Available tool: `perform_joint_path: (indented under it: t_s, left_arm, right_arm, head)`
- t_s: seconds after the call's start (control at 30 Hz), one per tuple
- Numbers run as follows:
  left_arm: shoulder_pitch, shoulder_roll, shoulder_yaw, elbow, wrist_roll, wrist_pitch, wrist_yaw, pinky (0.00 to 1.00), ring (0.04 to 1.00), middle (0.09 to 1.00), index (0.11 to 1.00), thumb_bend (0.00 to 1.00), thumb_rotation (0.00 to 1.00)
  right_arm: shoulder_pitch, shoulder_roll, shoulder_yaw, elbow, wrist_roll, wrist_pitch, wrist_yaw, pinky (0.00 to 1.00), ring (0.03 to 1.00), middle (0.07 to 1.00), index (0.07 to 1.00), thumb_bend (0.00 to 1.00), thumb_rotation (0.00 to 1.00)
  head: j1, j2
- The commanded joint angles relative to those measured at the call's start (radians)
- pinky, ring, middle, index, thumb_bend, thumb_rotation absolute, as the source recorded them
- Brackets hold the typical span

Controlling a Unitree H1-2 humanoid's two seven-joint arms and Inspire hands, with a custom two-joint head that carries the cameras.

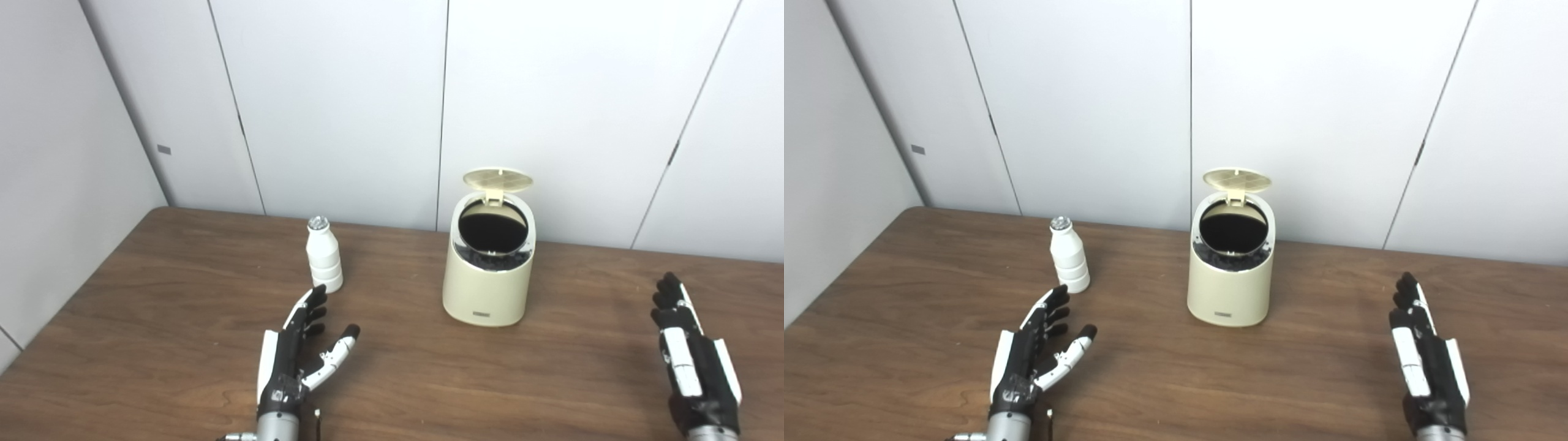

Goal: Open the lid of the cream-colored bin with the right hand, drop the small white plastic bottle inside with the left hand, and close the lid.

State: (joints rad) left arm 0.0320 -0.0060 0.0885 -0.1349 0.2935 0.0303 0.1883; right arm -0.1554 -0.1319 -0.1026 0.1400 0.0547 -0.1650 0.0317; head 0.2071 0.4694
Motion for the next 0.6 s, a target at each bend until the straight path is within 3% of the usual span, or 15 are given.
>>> perform_joint_path:
  t_s: [0.0,0.13,0.33,0.57]
  left_arm:
    - [-0.038,0.027,0.007,-0.057,0.022,0.019,-0.002,0.79,0.826,0.862,0.897,0.75,0.29]
    - [-0.063,0.058,0.018,-0.099,0.055,0.072,0.005,0.73,0.771,0.819,0.885,0.83,0.27]
    - [-0.115,0.097,0.054,-0.088,0.068,0.102,0.025,0.69,0.75,0.796,0.866,0.82,0.19]
    - [-0.177,0.144,0.058,-0.038,0.155,0.211,0.032,0.64,0.75,0.818,0.855,0.82,0.18]
  right_arm:
    - [0.051,0.02,0.007,0.038,-0.003,-0.022,-0.006,0.98,0.978,0.977,0.97,0.58,0.86]
    - [0.052,0.023,0.006,0.03,0.0,-0.011,-0.007,0.98,0.978,0.974,0.967,0.58,0.86]
    - [0.053,0.02,0.015,0.027,-0.021,-0.005,-0.01,0.97,0.971,0.975,0.97,0.59,0.87]
    - [0.053,0.02,0.015,0.025,-0.015,-0.001,-0.003,0.97,0.971,0.977,0.972,0.58,0.86]
  head:
    - [-0.002,0.004]
    - [-0.002,0.006]
    - [0.001,0.013]
    - [-0.001,0.024]
